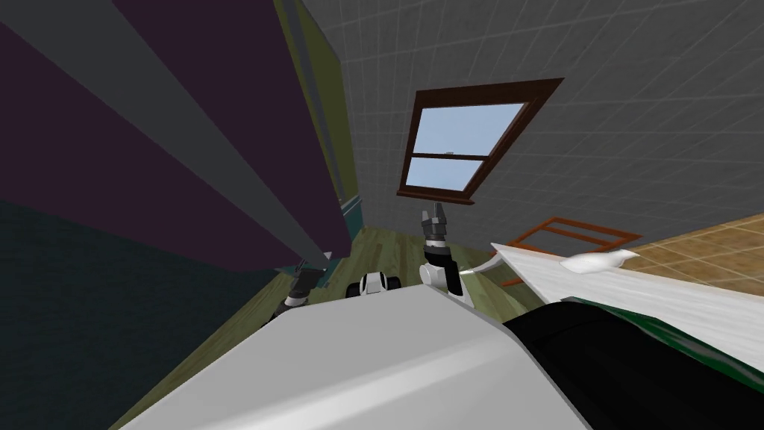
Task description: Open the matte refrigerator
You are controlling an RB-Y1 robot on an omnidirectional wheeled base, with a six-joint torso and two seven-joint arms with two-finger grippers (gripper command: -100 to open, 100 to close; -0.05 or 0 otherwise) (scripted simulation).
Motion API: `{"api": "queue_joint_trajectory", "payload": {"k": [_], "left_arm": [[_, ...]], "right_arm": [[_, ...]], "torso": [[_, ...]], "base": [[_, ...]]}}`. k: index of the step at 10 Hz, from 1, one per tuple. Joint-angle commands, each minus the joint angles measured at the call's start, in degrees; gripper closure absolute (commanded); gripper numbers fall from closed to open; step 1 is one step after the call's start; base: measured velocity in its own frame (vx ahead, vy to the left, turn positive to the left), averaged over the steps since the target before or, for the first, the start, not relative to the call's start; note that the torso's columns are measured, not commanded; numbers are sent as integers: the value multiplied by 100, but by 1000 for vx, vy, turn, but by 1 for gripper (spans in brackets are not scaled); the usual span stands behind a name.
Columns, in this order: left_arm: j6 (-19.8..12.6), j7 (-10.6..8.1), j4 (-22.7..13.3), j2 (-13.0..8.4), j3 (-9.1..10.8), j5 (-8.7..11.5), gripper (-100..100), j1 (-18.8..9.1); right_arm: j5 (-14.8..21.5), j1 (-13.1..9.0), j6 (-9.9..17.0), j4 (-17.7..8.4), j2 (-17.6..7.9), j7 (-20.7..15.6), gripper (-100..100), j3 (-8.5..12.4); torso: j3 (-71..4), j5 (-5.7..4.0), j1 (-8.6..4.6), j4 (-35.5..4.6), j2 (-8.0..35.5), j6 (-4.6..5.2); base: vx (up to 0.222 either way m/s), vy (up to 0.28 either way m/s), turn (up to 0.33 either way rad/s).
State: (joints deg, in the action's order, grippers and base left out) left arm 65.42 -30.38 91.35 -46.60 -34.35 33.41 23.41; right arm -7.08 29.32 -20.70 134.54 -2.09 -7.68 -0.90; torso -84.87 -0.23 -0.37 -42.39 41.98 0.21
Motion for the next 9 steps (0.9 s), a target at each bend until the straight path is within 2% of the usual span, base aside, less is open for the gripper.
{"api": "queue_joint_trajectory", "payload": {"k": [1, 2, 3, 5, 6, 7, 9], "left_arm": [[-33, -52, 337, -306, 75, 158, -100, 45], [-51, -68, 455, -427, 95, 216, -100, 83], [-51, -68, 455, -427, 95, 216, -100, 83], [-85, -100, 691, -667, 136, 333, -100, 159], [-227, -59, 587, -621, 55, 302, -100, 244], [-269, -48, 586, -633, 49, 311, 0, 259], [-311, -42, 541, -638, 38, 316, 0, 281]], "right_arm": [[0, 0, 0, 0, 0, 0, 0, 0], [0, 0, 0, 0, 0, 0, 0, 0], [0, 0, 0, 0, 0, 0, 0, 0], [0, -1, 0, 0, 0, 0, 0, 0], [0, -1, 0, 0, -1, 0, 0, 1], [0, -1, 0, 0, 0, 0, 0, 0], [0, -1, 0, 0, 0, 0, 0, 0]], "torso": [[13, -5, 7, -13, 28, -7], [26, -12, 13, -30, 55, -16], [38, -17, 17, -42, 80, -22], [49, -30, 13, -61, 110, -33], [46, -47, -6, -76, 119, -32], [52, -26, -9, -48, 104, -26], [41, 4, 9, -14, 63, -18]], "base": [[41, -43, 43], [28, -45, 37], [13, -27, 21], [6, -28, 45], [12, -7, 11], [9, 5, -1], [2, 3, 3]]}}
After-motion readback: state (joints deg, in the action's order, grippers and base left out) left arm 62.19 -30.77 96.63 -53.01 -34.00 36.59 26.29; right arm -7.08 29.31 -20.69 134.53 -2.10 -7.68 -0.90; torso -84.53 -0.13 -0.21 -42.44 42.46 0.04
